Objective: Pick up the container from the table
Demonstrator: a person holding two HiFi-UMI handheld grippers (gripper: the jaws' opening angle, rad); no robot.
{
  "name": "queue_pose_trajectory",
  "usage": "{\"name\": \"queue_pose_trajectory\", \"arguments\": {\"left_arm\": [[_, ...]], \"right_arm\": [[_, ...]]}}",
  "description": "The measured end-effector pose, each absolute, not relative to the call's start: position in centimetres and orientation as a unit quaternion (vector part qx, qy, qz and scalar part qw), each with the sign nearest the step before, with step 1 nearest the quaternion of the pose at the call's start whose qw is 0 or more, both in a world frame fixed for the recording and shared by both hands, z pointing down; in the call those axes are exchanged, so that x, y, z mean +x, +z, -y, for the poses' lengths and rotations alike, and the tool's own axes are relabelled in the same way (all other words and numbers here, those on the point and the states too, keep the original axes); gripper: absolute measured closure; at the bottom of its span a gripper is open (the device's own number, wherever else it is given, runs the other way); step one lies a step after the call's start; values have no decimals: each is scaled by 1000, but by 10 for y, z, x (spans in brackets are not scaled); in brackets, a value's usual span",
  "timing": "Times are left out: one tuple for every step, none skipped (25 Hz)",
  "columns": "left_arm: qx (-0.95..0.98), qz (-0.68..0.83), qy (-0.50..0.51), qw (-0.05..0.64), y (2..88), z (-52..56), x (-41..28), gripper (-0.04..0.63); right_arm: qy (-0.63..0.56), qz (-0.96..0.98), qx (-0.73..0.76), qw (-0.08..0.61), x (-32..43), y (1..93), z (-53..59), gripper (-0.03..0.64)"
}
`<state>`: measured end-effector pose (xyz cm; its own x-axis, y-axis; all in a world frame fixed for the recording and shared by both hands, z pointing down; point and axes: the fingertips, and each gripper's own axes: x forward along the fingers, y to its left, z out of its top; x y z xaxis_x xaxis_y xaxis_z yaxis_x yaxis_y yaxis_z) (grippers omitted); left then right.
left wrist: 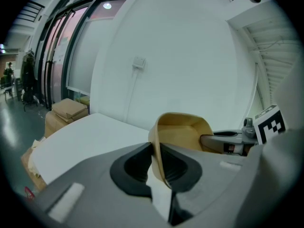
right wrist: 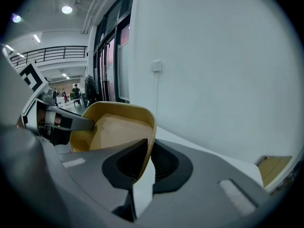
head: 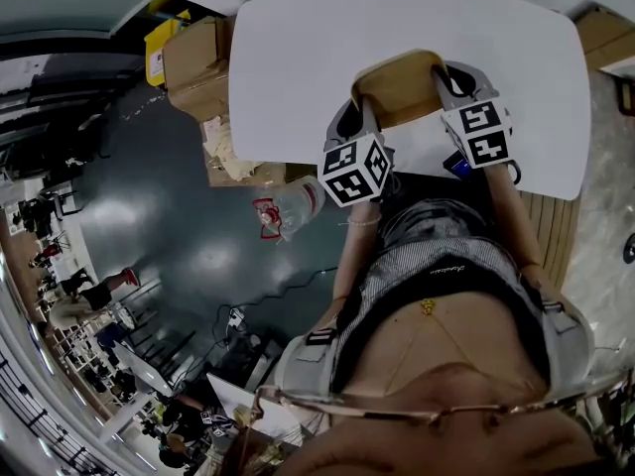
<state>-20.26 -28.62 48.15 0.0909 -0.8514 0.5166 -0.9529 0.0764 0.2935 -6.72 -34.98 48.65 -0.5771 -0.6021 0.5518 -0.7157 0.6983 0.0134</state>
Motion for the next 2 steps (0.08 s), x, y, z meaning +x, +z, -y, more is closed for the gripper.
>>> {"name": "queue_pose_trajectory", "arguments": {"left_arm": [[674, 669, 84, 302, 482, 287, -203, 569], [674, 669, 84, 302, 483, 287, -203, 569]], "right_arm": [[106, 881, 374, 269, -67, 487, 350, 566], [106, 881, 374, 269, -67, 488, 351, 566]]}}
